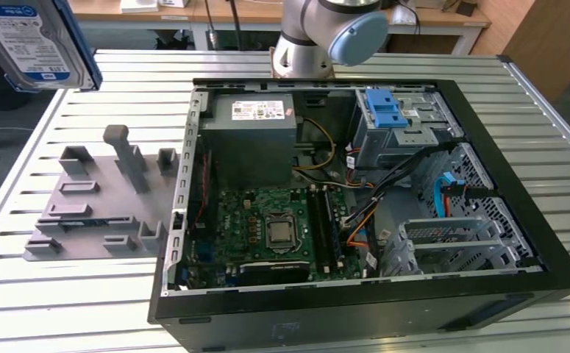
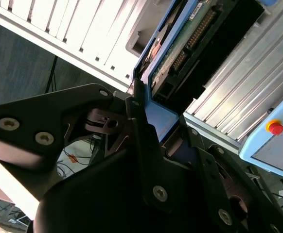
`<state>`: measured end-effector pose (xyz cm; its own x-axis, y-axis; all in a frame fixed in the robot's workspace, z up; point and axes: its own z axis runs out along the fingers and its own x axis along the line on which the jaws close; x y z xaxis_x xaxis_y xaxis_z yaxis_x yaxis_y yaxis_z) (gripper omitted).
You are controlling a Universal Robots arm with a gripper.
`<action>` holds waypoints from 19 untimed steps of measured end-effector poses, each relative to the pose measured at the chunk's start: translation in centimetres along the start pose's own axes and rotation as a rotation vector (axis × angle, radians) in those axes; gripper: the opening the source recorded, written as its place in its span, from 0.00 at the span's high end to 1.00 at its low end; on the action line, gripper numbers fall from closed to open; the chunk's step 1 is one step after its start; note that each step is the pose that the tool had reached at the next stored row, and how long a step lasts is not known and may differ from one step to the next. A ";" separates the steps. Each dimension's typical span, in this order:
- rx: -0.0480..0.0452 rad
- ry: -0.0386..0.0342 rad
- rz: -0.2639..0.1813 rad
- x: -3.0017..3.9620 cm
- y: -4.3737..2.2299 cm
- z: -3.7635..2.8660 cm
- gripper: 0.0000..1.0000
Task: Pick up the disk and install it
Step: 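Pick up the disk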
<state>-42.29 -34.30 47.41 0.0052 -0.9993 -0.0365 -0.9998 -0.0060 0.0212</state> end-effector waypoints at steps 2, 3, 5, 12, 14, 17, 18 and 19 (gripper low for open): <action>-0.0006 0.0000 0.000 0.00 -0.38 -0.01 0.64; -0.0010 0.0000 0.000 0.01 -0.61 -0.01 0.64; -0.0023 0.0000 0.000 0.02 -1.14 -0.02 0.64; -0.0074 0.0000 0.000 0.17 -3.14 -0.07 0.64; -0.0080 -0.0001 0.000 0.22 -3.46 -0.08 0.64; -0.0083 -0.0001 0.000 0.28 -3.58 -0.08 0.64; -0.0084 -0.0001 0.000 0.31 -3.61 -0.09 0.64; -0.0085 0.0000 0.000 0.37 -3.64 -0.09 0.64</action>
<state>-38.64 -34.65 47.41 0.0049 -0.9993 -0.0365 -0.9995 -0.0060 0.0297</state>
